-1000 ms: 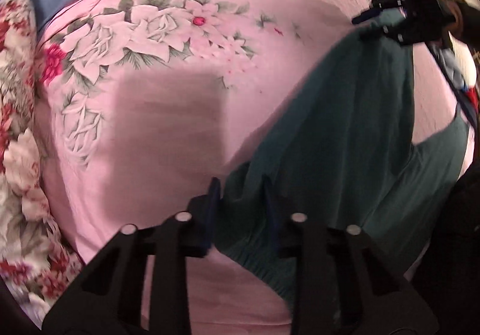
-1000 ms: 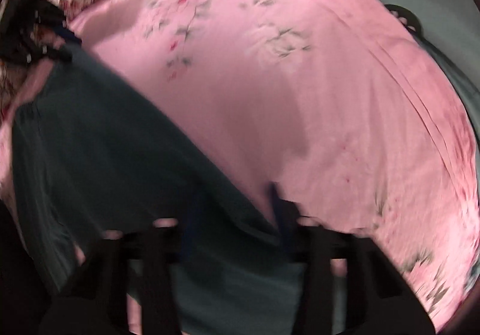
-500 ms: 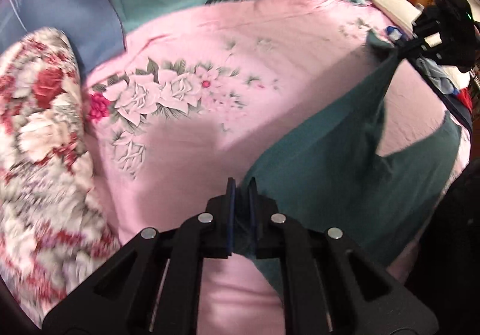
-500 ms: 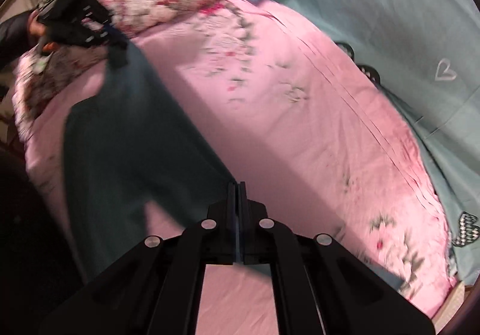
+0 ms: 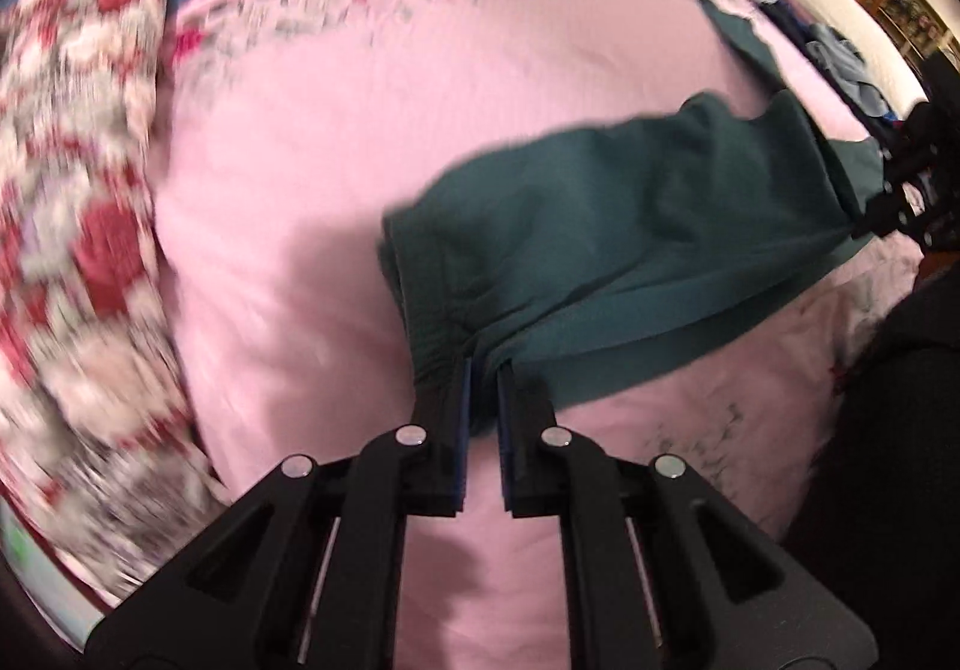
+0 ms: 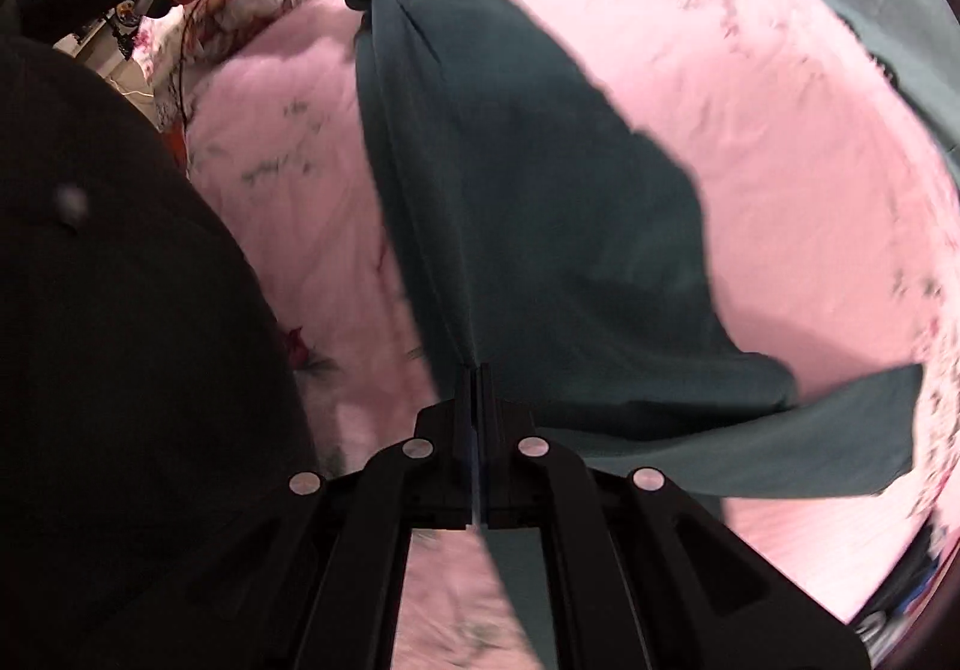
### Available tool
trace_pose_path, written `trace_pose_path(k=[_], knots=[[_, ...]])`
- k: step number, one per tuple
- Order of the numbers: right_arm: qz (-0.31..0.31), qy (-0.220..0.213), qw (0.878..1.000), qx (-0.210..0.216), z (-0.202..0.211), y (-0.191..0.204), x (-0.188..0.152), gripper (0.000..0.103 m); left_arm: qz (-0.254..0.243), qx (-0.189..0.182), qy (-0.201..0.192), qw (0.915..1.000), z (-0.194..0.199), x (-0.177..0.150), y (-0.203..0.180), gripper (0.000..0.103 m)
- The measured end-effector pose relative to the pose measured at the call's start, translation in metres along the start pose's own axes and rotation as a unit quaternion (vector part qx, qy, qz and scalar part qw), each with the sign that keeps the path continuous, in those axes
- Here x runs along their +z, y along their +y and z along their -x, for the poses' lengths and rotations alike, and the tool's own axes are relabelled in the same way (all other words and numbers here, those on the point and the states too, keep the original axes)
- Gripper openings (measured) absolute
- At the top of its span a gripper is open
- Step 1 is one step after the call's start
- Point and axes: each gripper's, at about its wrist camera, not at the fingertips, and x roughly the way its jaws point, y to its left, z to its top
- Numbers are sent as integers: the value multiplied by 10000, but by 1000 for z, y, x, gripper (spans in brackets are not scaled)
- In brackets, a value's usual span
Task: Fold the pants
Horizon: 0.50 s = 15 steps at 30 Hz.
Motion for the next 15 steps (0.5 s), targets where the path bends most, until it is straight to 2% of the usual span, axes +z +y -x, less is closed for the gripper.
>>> trace_pose_path(k=[2, 5, 6, 7, 8, 9, 11, 13, 15], knots=[[-222, 136, 9996, -82, -18, 3, -4, 1, 189, -19, 68, 9998, -13, -10, 2, 10], [-593, 211, 9979, -180, -25, 1, -5, 12, 253, 31, 63, 9997, -13, -17, 0, 14], [-807, 191, 9965, -112, -17, -1, -6, 25, 190, 137, 73, 9997, -5, -19, -2, 23], [-1063, 91, 9943, -32, -7, -4, -7, 37, 137, 290, 39, 9995, 3, -21, -4, 50], [-1450, -186, 9893, 32, 10, -12, -13, 42, 81, 480, -86, 9988, 16, -24, -5, 61], [-1875, -491, 9810, 19, 28, -23, -19, 47, 40, 579, -204, 9981, 27, -26, -6, 66], [-2707, -901, 9583, -193, 53, -50, -30, 48, -5, 638, -374, 9973, 46, -23, -9, 66], [-3590, -1320, 9225, -519, 73, -85, -41, 49, -87, 570, -785, 9953, 64, -10, -21, 67], [-4539, -1593, 8710, -1000, 83, -130, -47, 50, -160, 266, -1174, 9926, 69, 7, -41, 69]])
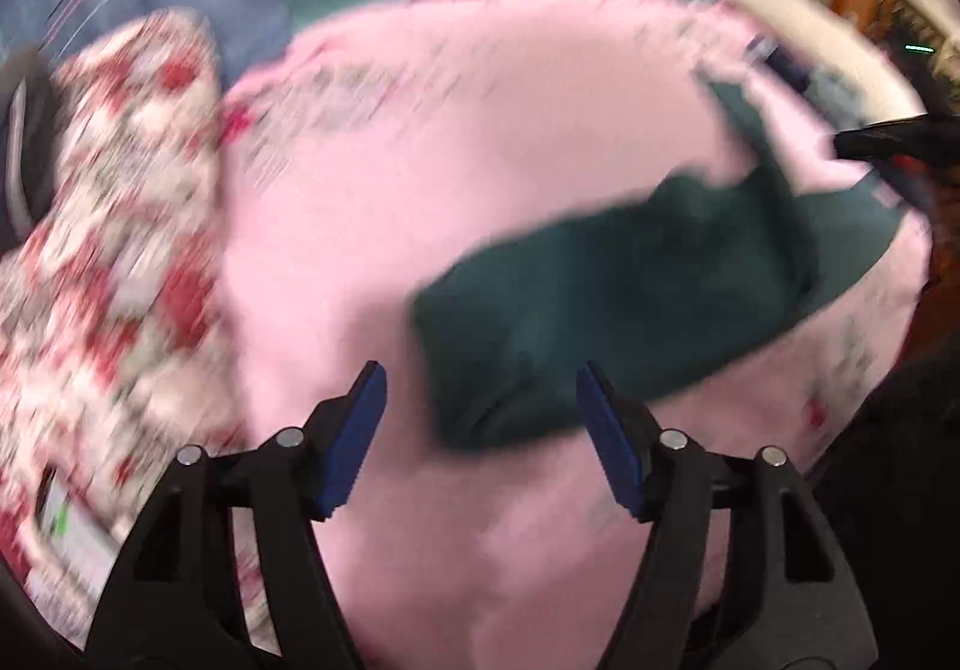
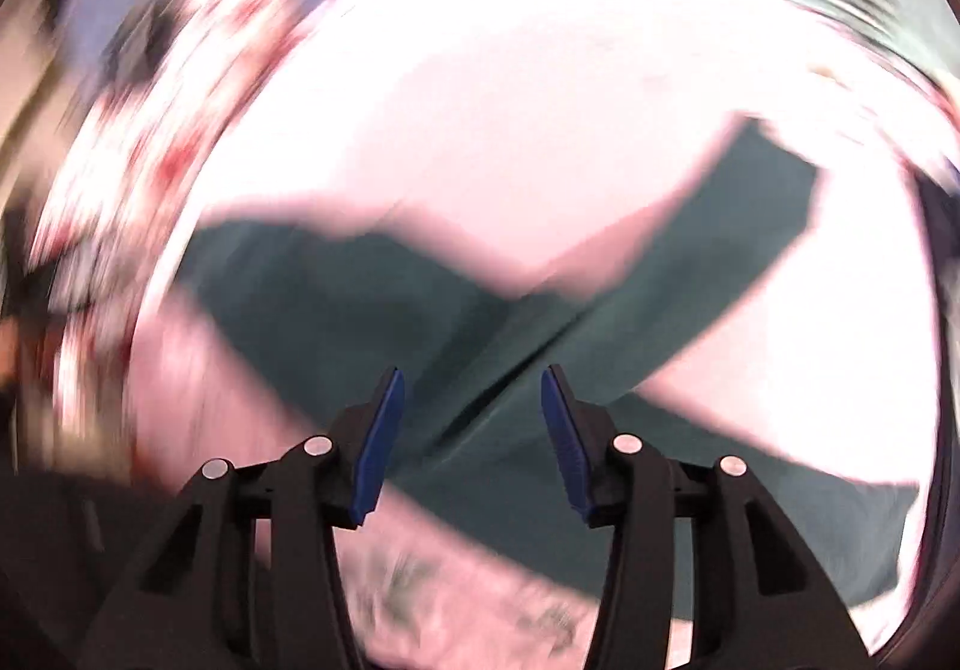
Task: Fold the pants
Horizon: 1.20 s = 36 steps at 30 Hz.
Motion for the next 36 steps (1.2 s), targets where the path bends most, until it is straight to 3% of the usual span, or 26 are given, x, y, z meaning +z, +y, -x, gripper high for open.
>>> trace_pose_path(k=[2, 4, 8, 10, 15, 17, 19, 21, 25, 28, 31, 34, 36], knots=[[-602, -330, 9965, -473, -14, -18, 30, 50, 38, -660, -289, 9974, -13, 19, -33, 69], [-1017, -484, 9903, -810, -36, -27, 55, 50, 182, -1146, -337, 9927, -33, 27, -61, 69], [-1217, -364, 9798, -1546, -84, -41, 91, 50, 783, -2005, 54, 9765, -86, 33, -126, 69], [-1361, -180, 9724, -1888, -103, -60, 99, 50, 871, -2099, 265, 9735, -96, 29, -149, 69], [-1720, 166, 9644, -1999, -131, -92, 95, 48, 668, -2076, 505, 9746, -104, 18, -180, 69], [-1601, 144, 9677, -1941, -130, -97, 91, 33, 849, -2043, 632, 9732, -114, 18, -185, 69], [-1415, 170, 9737, -1780, -124, -101, 90, 4, 1000, -1964, 709, 9728, -119, 19, -187, 69], [-1529, 165, 9772, -1465, -110, -114, 85, 4, 1163, -1912, 770, 9716, -126, 21, -191, 69], [-1958, -301, 9788, -521, -53, -142, 71, 4, 1133, -1771, 861, 9738, -134, 28, -205, 69], [-2284, -806, 9696, 354, 19, -161, 46, 4, 957, -1693, 983, 9760, -138, 32, -213, 69], [-2552, -1412, 9524, 890, 91, -184, 2, 4, 719, -1649, 1094, 9776, -137, 33, -224, 69], [-2970, -1785, 9336, 915, 134, -215, -56, 4, 506, -1593, 1202, 9786, -135, 33, -234, 70], [-3454, -1697, 9205, 681, 135, -244, -115, 5, 359, -1531, 1269, 9794, -133, 33, -241, 71]])
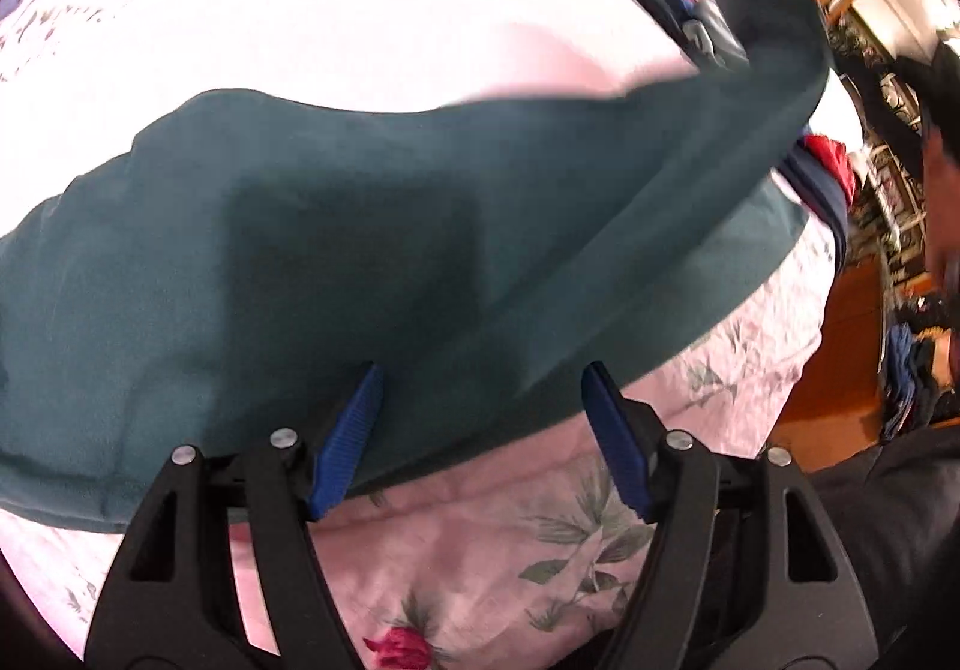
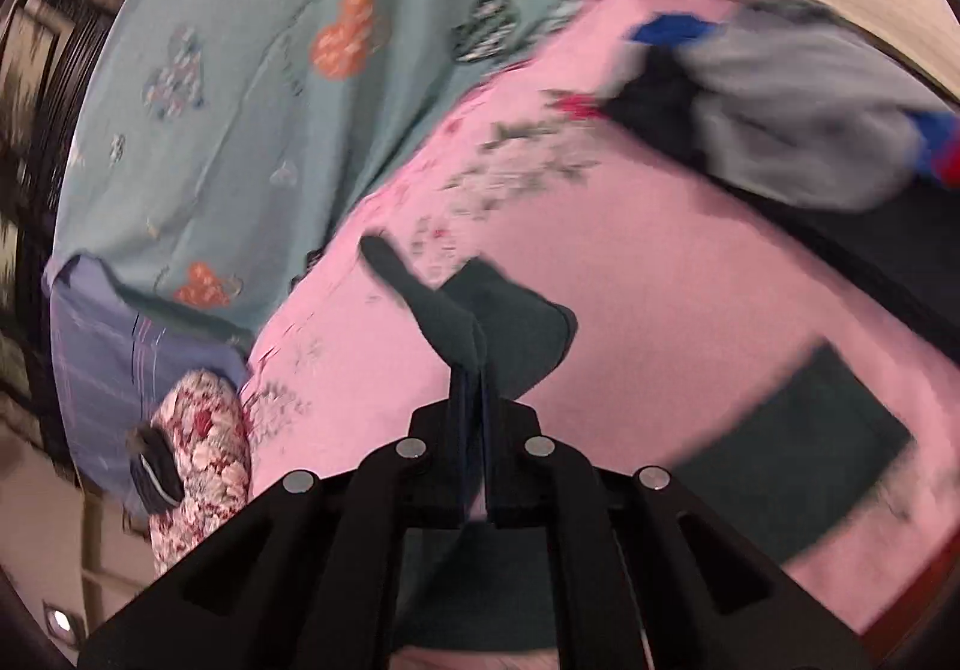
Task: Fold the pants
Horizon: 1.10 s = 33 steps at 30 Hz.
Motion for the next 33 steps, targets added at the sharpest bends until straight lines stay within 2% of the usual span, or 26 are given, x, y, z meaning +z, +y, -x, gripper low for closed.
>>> trace_pose_path(k=[2, 3, 4, 6, 10, 13, 14, 16, 18, 20, 23, 24, 25, 28, 31, 33], knots=[[-474, 238, 9952, -828, 2, -54, -23, 27, -135, 44, 157, 9998, -4, 1, -7, 72], [-778, 417, 9888, -1203, 4, -79, -35, 34, -177, 57, 215, 9996, -5, 1, -8, 72], [-1116, 489, 9842, -1285, 10, -102, -47, 34, -238, 87, 272, 9993, -5, 1, -11, 72], [-1213, 283, 9858, -1129, 28, -111, -56, 31, -393, 160, 363, 9984, -6, 2, -17, 72], [-703, -165, 9908, -1145, 42, -94, -39, 33, -472, 265, 513, 9972, -11, 6, -27, 73], [-217, -279, 9927, -1151, 26, -77, -15, 33, -543, 388, 549, 9963, -12, 11, -32, 73], [-27, -271, 9924, -1203, 19, -72, -8, 33, -563, 402, 537, 9962, -13, 10, -34, 73], [478, -153, 9855, -1622, -1, -67, 3, 33, -617, 484, 522, 9956, -11, 9, -37, 73], [817, 54, 9784, -1896, -17, -80, 8, 33, -644, 585, 524, 9948, -9, 9, -39, 73], [876, 364, 9769, -1913, -29, -89, 8, 32, -622, 644, 506, 9947, -9, 8, -40, 73], [1090, 538, 9736, -1933, -37, -90, 4, 22, -522, 762, 479, 9946, -5, 7, -36, 74], [1173, 623, 9725, -1914, -40, -89, 4, 11, -465, 792, 480, 9946, -5, 6, -34, 74], [1179, 641, 9732, -1868, -40, -89, 5, 7, -426, 805, 484, 9947, -5, 6, -32, 74], [1366, 498, 9716, -1864, -29, -75, 10, 6, -330, 830, 474, 9949, -2, 6, -28, 74], [1519, 114, 9747, -1635, 3, -60, 18, 6, -280, 804, 461, 9953, -2, 8, -29, 74], [1566, 74, 9741, -1627, 12, -62, 17, 6, -311, 784, 502, 9952, -5, 10, -32, 74]])
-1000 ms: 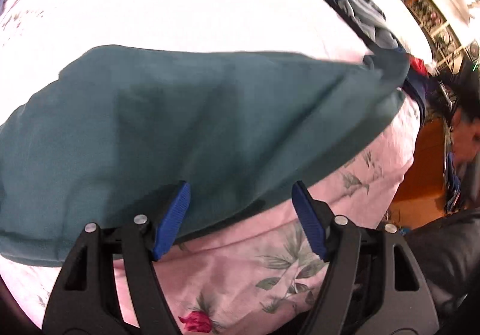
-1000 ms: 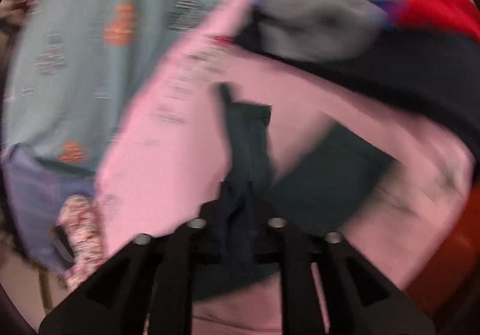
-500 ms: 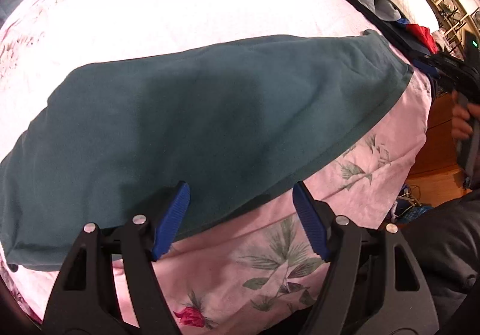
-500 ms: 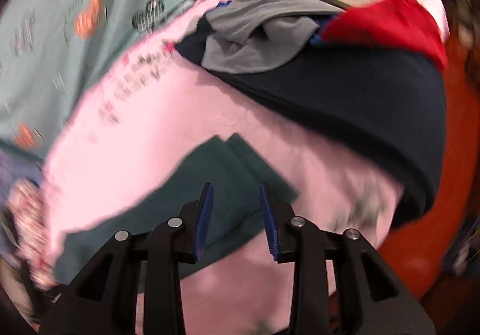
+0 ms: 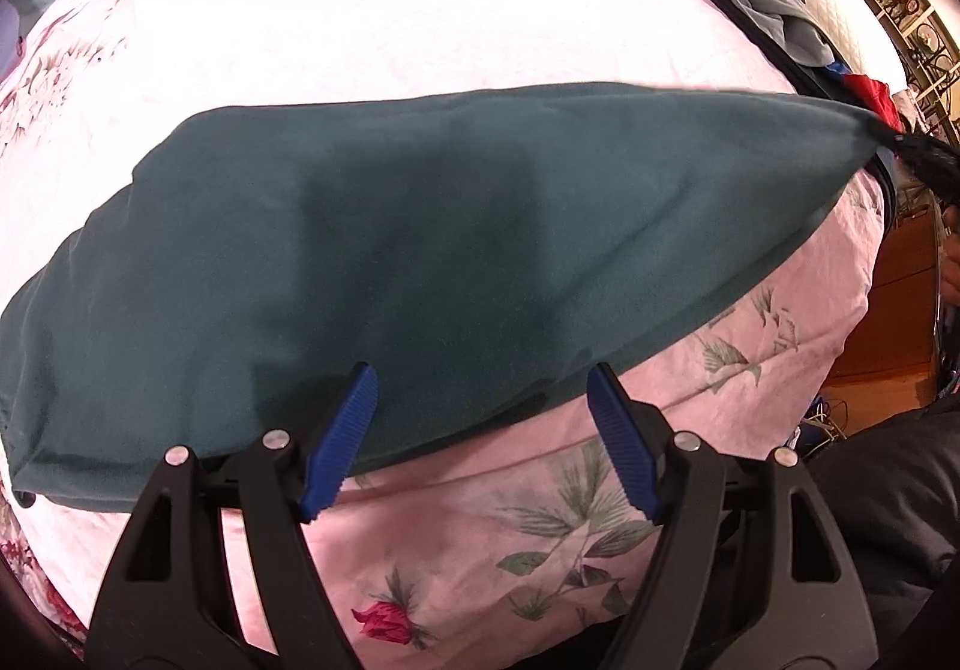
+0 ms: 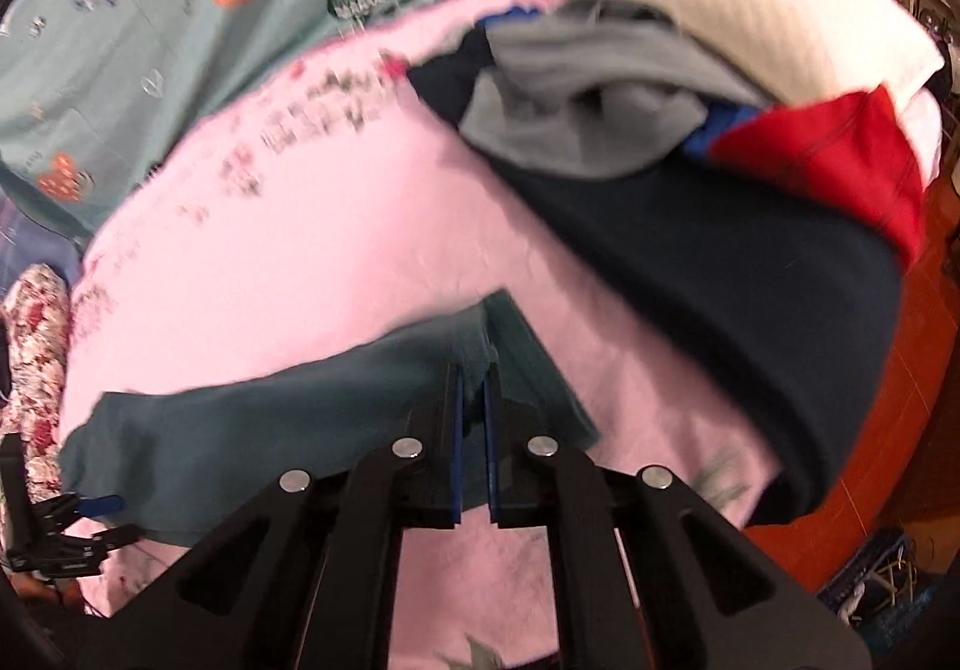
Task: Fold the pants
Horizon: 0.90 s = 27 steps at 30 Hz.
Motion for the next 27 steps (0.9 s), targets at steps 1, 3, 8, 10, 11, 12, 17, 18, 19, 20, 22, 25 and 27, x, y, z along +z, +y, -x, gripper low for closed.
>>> trace_pose_path(k=[1, 3, 8, 10, 11, 12, 17, 18, 19, 20, 22, 25, 27], knots=[[51, 37, 10000, -55, -1, -2, -4, 6, -31, -16, 27, 10000, -2, 0, -1, 74], [133, 279, 9993, -228, -18, -8, -18, 6, -138, -43, 97, 9998, -7, 2, -9, 74], [9, 837, 9961, -287, -30, -22, -36, 15, -424, 43, 173, 9989, -9, -1, -18, 76], [-116, 574, 9982, -109, -16, -23, -28, 18, -405, 64, 177, 9990, -9, -3, -16, 78], [-69, 366, 9993, -65, -9, -22, -19, 18, -385, 77, 193, 9990, -10, -3, -15, 78], [5, 231, 9997, 1, -7, -20, -10, 20, -353, 96, 209, 9991, -11, -3, -14, 78], [473, 575, 9972, 57, -48, -14, 13, 20, -275, 162, 161, 9994, -9, -5, -12, 78], [569, 730, 9957, 10, -60, -13, 14, 20, -246, 190, 153, 9994, -8, -5, -12, 78], [686, 890, 9937, -10, -71, -11, 13, 20, -226, 213, 150, 9994, -8, -5, -12, 78], [769, 991, 9921, -32, -78, -10, 11, 20, -208, 233, 148, 9994, -7, -6, -12, 78], [1022, 944, 9903, -46, -77, -4, 7, 14, -149, 278, 143, 9994, -6, -7, -11, 79], [1621, 649, 9841, -318, -66, 11, 5, 3, -38, 315, 119, 9994, -4, -7, -9, 79], [1644, 290, 9847, -507, -51, 11, 11, 3, -12, 343, 103, 9994, -4, -7, -9, 79]])
